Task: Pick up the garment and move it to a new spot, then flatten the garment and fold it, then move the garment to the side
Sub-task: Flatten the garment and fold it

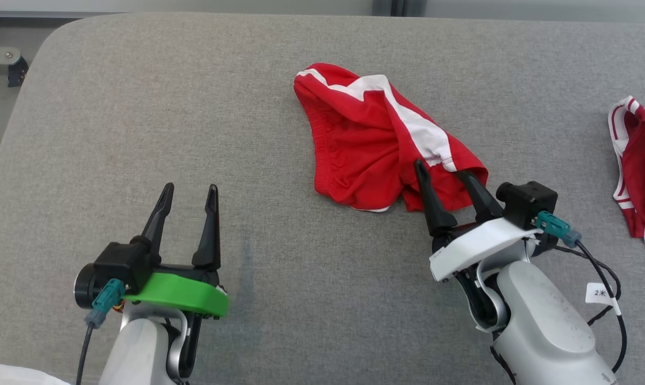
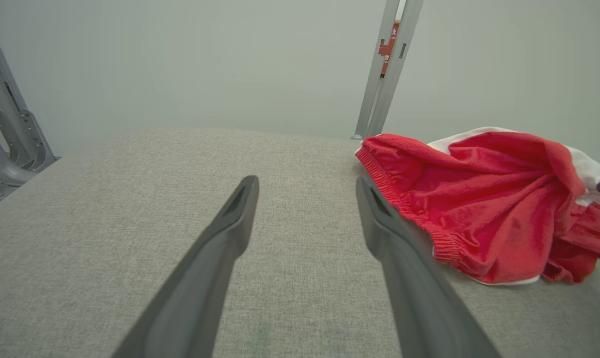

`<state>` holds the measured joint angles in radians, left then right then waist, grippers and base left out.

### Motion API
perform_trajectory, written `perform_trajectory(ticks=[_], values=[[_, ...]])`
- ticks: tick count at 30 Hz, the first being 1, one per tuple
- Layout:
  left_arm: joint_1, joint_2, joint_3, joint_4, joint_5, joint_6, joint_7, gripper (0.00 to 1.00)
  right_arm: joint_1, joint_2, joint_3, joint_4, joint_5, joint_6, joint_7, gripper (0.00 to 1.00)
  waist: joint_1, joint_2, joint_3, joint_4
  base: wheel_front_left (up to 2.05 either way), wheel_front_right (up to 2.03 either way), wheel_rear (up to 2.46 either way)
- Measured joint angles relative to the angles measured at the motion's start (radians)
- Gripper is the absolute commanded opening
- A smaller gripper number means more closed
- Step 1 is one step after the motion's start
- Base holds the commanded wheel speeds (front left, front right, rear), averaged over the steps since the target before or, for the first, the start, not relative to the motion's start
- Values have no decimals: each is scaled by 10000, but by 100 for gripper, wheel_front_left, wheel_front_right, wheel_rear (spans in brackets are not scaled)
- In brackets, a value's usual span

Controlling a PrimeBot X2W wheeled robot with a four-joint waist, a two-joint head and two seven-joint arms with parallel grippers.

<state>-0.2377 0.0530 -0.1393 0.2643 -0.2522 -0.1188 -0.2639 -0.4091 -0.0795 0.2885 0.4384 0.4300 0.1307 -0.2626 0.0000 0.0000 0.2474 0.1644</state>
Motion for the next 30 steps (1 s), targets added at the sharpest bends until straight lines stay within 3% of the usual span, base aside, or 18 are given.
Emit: perform_trajectory(ticks=[10, 11, 12, 13, 20, 25, 30], values=[[-31, -21, -52, 15, -539, -42, 0, 100, -463, -132, 330, -397, 286, 0, 0, 100, 0, 0, -95, -22, 0, 0, 0], [-31, -21, -59, 15, -541, -42, 0, 100, -463, -132, 372, -466, 357, 0, 0, 87, 0, 0, -110, -56, 0, 0, 0], [-31, -23, -61, 17, -545, -42, 0, 100, -463, -132, 399, -514, 399, 0, 0, 49, 0, 0, -123, -84, 0, 0, 0], [-30, -25, -58, 17, -548, -40, 0, 100, -462, -132, 447, -546, 447, 0, 0, 3, 0, 0, -139, -123, 0, 0, 0], [-26, -29, -27, 31, -548, -31, 0, 100, -392, -401, 786, -671, 416, 0, 0, 0, 0, 0, -246, -421, 0, 0, 0], [-4, -31, -6, 40, -548, -27, 0, 100, -53, -1179, 991, -909, 211, -2, 13, 0, 0, 0, -330, -697, 0, 0, 0], [9, -33, -58, 86, -535, -27, 0, 100, 604, -1918, 1747, -1499, 407, 4, 690, 0, 0, 0, -414, -1014, 0, 0, 0]])
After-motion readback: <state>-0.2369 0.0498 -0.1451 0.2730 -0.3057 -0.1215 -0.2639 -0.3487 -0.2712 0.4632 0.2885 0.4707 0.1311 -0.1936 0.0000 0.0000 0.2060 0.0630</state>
